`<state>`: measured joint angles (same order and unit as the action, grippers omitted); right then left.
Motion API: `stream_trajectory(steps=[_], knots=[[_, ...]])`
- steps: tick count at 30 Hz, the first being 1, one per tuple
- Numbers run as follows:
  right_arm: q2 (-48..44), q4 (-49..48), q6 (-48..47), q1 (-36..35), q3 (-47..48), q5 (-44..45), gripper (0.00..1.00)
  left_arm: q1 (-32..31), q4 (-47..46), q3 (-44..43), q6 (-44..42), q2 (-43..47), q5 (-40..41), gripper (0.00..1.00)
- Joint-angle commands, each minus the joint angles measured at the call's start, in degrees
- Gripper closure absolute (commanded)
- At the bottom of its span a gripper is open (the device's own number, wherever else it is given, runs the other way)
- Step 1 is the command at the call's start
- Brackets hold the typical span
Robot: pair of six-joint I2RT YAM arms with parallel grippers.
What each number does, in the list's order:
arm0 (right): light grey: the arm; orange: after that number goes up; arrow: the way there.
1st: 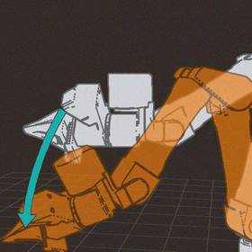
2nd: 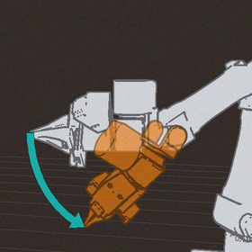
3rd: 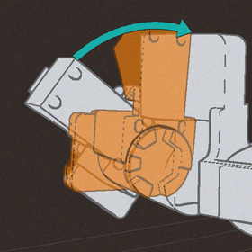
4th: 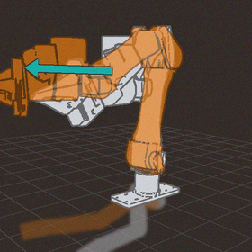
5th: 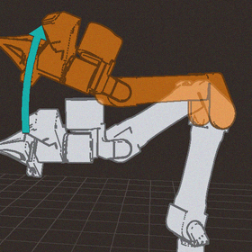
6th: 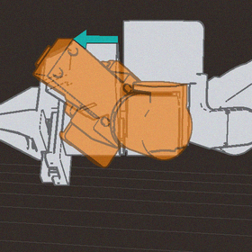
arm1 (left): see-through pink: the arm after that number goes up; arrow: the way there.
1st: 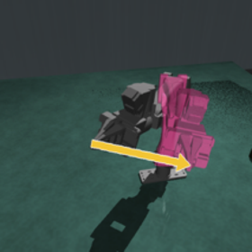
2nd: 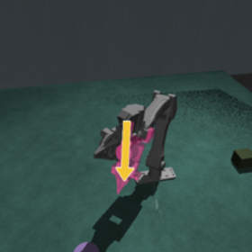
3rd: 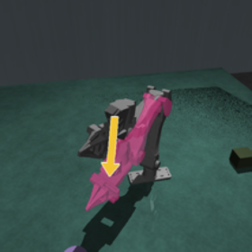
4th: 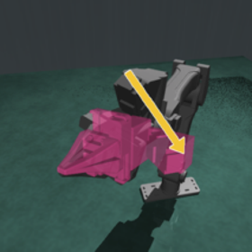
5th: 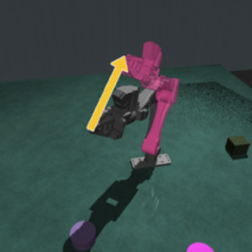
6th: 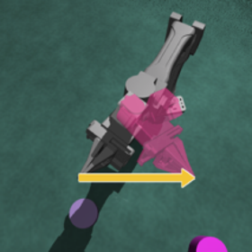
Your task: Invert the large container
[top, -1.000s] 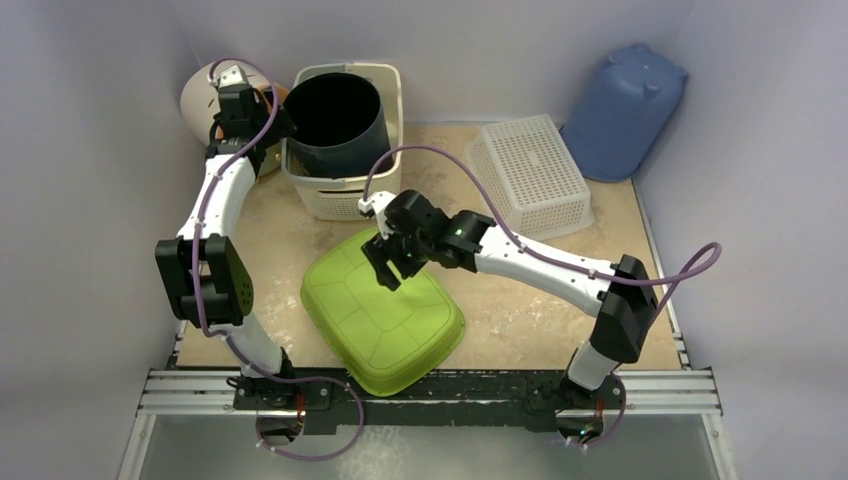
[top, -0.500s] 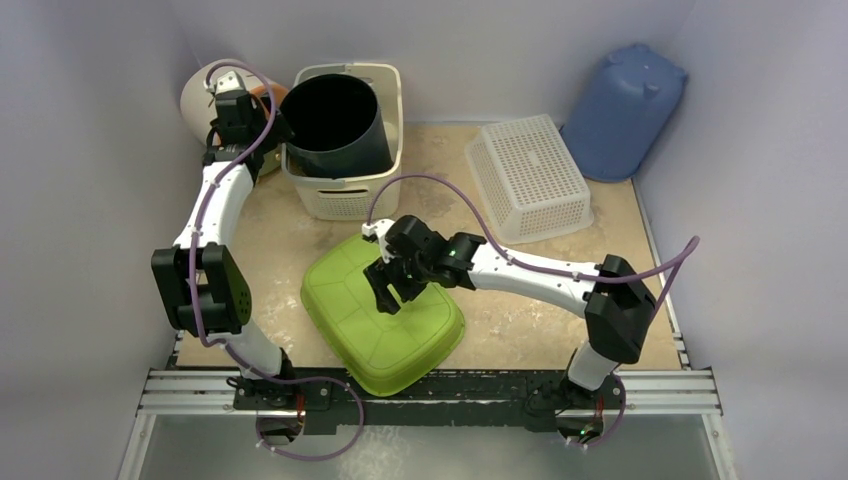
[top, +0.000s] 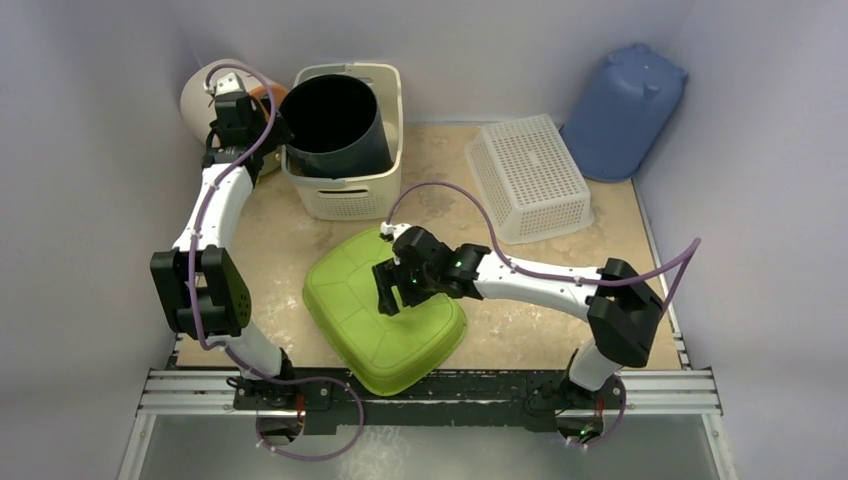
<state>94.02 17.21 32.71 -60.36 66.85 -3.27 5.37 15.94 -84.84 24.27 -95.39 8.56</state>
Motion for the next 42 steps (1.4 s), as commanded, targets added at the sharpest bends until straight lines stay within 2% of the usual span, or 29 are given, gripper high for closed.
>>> stream_trajectory(steps=[1, 8, 12, 16, 22, 26, 30, 37, 42], knots=[[1.21, 13.93, 6.09, 2.95, -7.47, 10.83, 0.22, 1.40, 1.64, 1.29, -2.15, 3.20, 2.25, 0.20], [-9.31, 18.20, 10.58, 11.25, -17.69, 14.62, 0.21, 1.40, 1.78, 1.56, -2.10, 3.68, 2.23, 0.20], [-14.77, 21.45, 11.13, 16.98, -19.34, 18.29, 0.21, 1.40, 1.12, 2.28, -1.49, 3.94, 1.99, 0.20], [-15.53, 25.62, 10.93, 20.26, -15.60, 22.11, 0.20, 1.40, 0.98, 2.23, -1.17, 3.68, 1.65, 0.20], [-13.90, 28.42, 9.68, 20.63, -5.08, 23.43, 0.21, 1.40, 0.93, 2.07, -1.20, 3.67, 2.04, 0.20], [-12.31, 28.09, 4.24, 19.10, 3.10, 23.13, 0.24, 1.40, 0.77, 1.96, -1.03, 3.85, 2.27, 0.20], [-9.22, 30.17, 2.39, 14.52, 10.08, 22.67, 0.26, 1.48, 0.28, 1.82, -0.52, 3.83, 2.24, 0.20], [-0.84, 24.37, -2.96, 5.47, 14.77, 13.42, 0.27, 1.59, -0.47, 2.47, 0.12, 3.67, 2.18, 0.20], [3.33, 20.48, -4.90, 1.88, 18.66, 7.37, 0.28, 1.74, -0.07, 2.48, -0.43, 3.52, 2.35, 0.20]])
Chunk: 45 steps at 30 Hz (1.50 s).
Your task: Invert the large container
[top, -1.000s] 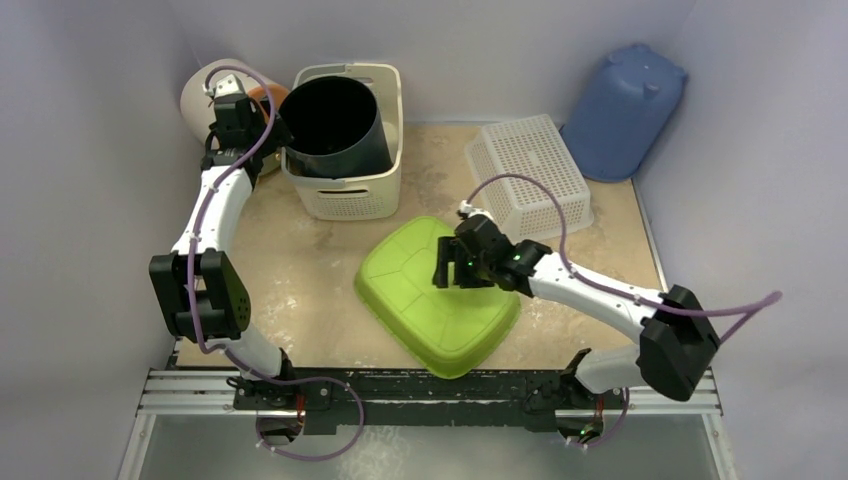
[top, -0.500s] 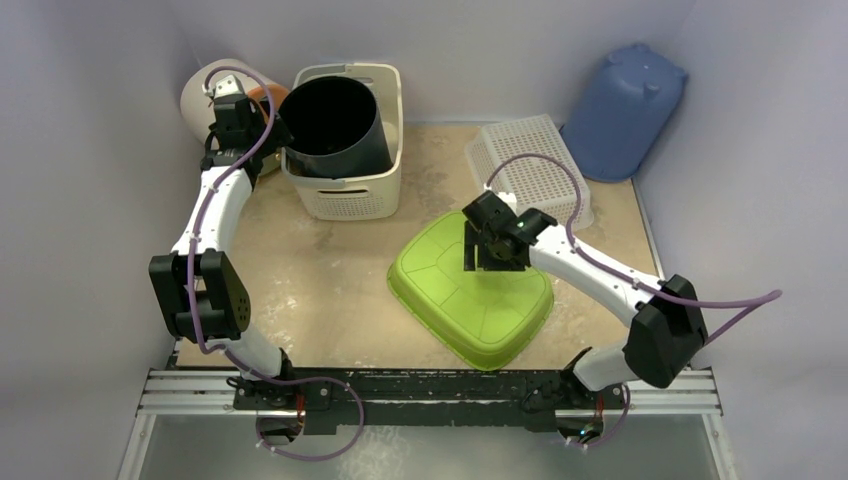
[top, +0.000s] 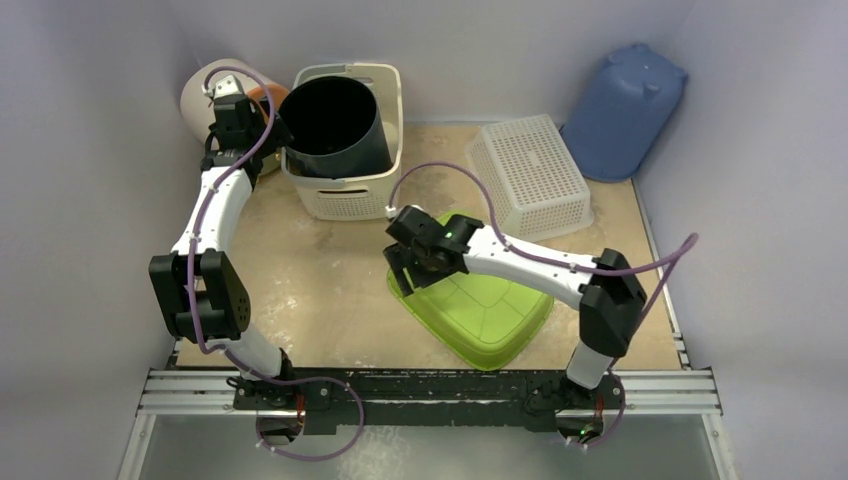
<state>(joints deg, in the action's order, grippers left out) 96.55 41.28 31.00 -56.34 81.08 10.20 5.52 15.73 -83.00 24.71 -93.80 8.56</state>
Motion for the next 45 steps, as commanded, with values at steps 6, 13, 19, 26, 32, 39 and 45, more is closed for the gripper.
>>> stream_trajectory(steps=[6, 13, 19, 26, 32, 39, 45], knots=[[1.71, -6.49, -4.67, -3.81, 2.71, -11.47, 0.29, 2.00, 0.30, 1.05, -1.48, 2.12, 2.36, 0.20], [2.59, -9.62, -4.43, -3.92, -3.30, -15.67, 0.29, 2.26, 0.24, 1.26, -1.65, 1.95, 2.23, 0.20], [2.23, -6.47, -1.49, -3.97, -7.54, -14.44, 0.28, 2.51, -0.13, 1.65, -1.45, 2.12, 2.12, 0.20], [-2.73, 4.97, 9.76, -3.75, -13.47, -4.85, 0.26, 2.82, -0.55, 2.23, -0.89, 2.57, 1.66, 0.20], [-12.84, 12.74, 21.68, 0.77, -20.72, 2.50, 0.24, 2.92, -0.89, 2.23, -0.25, 2.46, 1.01, 0.20], [-18.29, 14.59, 20.96, 7.11, -19.42, 7.78, 0.25, 2.94, -1.09, 2.34, 0.14, 2.05, 0.45, 0.20], [-12.77, 10.47, 12.77, 3.94, -10.04, 6.81, 0.27, 2.96, -0.90, 0.98, -0.01, 1.49, 0.45, 0.19]])
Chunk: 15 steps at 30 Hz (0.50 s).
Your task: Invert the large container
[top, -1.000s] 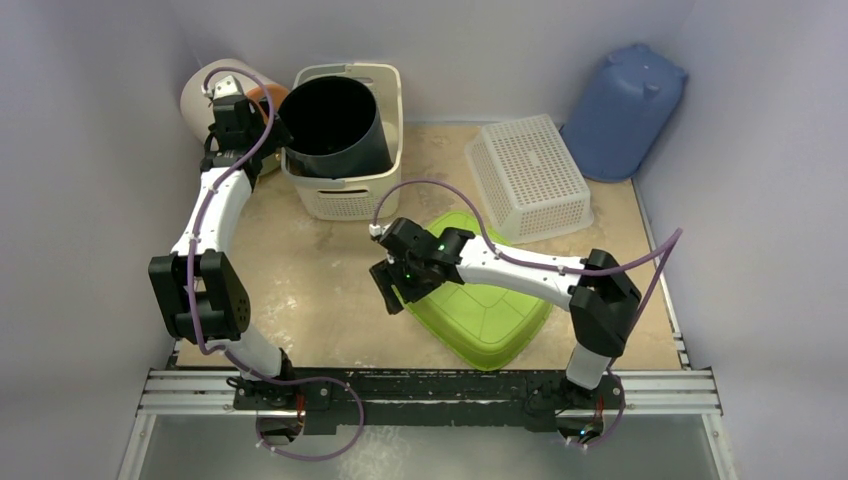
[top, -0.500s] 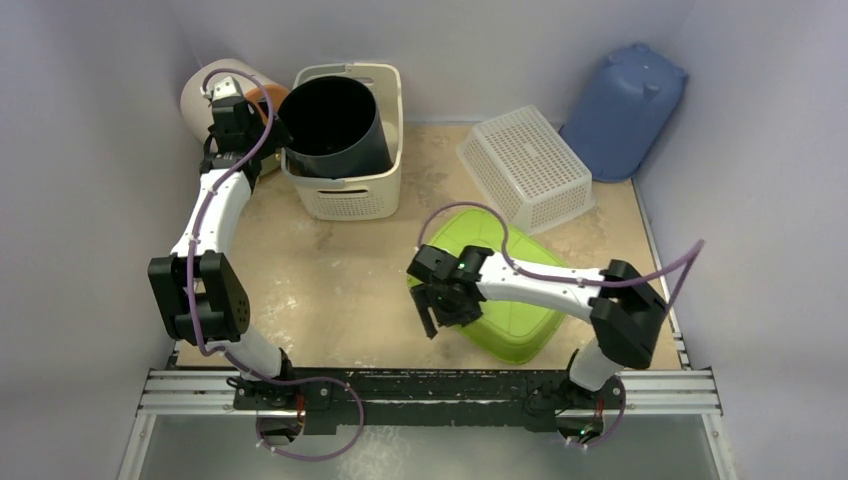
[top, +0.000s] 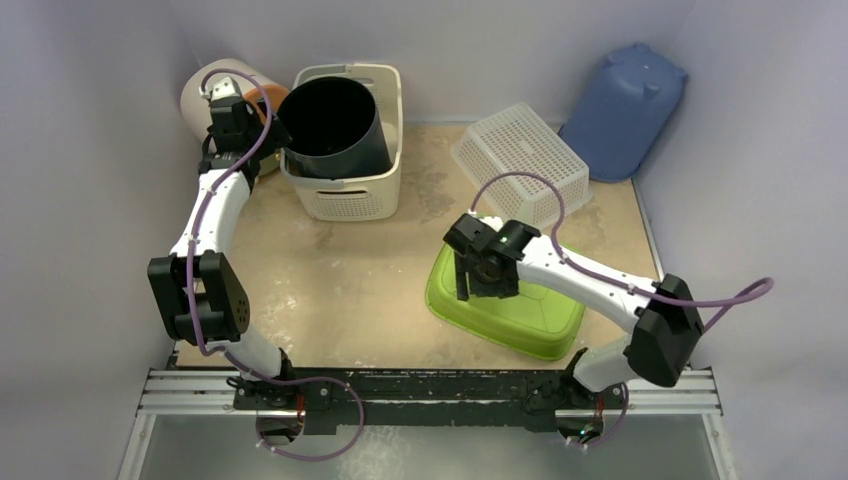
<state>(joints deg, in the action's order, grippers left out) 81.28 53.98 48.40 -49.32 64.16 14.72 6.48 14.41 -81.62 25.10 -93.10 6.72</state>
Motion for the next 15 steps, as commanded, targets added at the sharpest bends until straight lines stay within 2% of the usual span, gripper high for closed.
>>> stream_trajectory(steps=[1, 9, 15], knots=[[3.51, -2.62, -5.23, -4.95, 9.70, 2.29, 0.28, 2.02, 0.36, -0.67, -0.44, 0.76, 2.30, 0.19], [15.34, -2.63, -8.72, -7.28, 23.12, 2.24, 0.27, 1.97, 0.09, -1.00, 0.23, 0.64, 2.12, 0.20], [20.83, -11.81, -13.80, -6.28, 24.83, -2.77, 0.25, 2.46, 0.39, -0.90, -0.52, 0.80, 2.58, 0.20]])
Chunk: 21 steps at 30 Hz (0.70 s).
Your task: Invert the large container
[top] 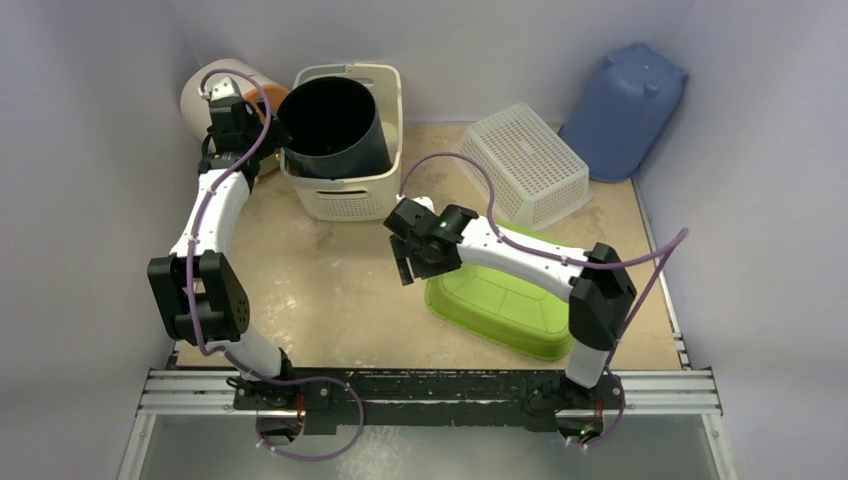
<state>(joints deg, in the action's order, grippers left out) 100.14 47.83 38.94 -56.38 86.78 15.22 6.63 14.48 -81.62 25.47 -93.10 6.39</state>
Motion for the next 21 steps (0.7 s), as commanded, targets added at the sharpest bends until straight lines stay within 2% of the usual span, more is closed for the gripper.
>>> stream_trajectory(steps=[1, 7, 11, 21], knots=[[2.65, -7.39, -5.05, 0.97, 2.30, -4.41, 0.25, 2.39, 0.41, -0.90, -1.03, 0.79, 2.92, 0.20], [7.72, -12.18, -10.03, 1.19, 6.63, -8.69, 0.26, 2.74, 0.36, -0.99, -1.29, 0.18, 2.83, 0.19], [9.30, -12.41, -10.15, 1.29, 5.99, -10.23, 0.26, 2.90, 0.36, -1.13, -1.39, -0.39, 2.78, 0.19], [2.64, -13.34, -2.88, 4.17, -11.45, -10.95, 0.26, 3.20, 0.11, -1.08, -1.32, -1.07, 2.16, 0.20]])
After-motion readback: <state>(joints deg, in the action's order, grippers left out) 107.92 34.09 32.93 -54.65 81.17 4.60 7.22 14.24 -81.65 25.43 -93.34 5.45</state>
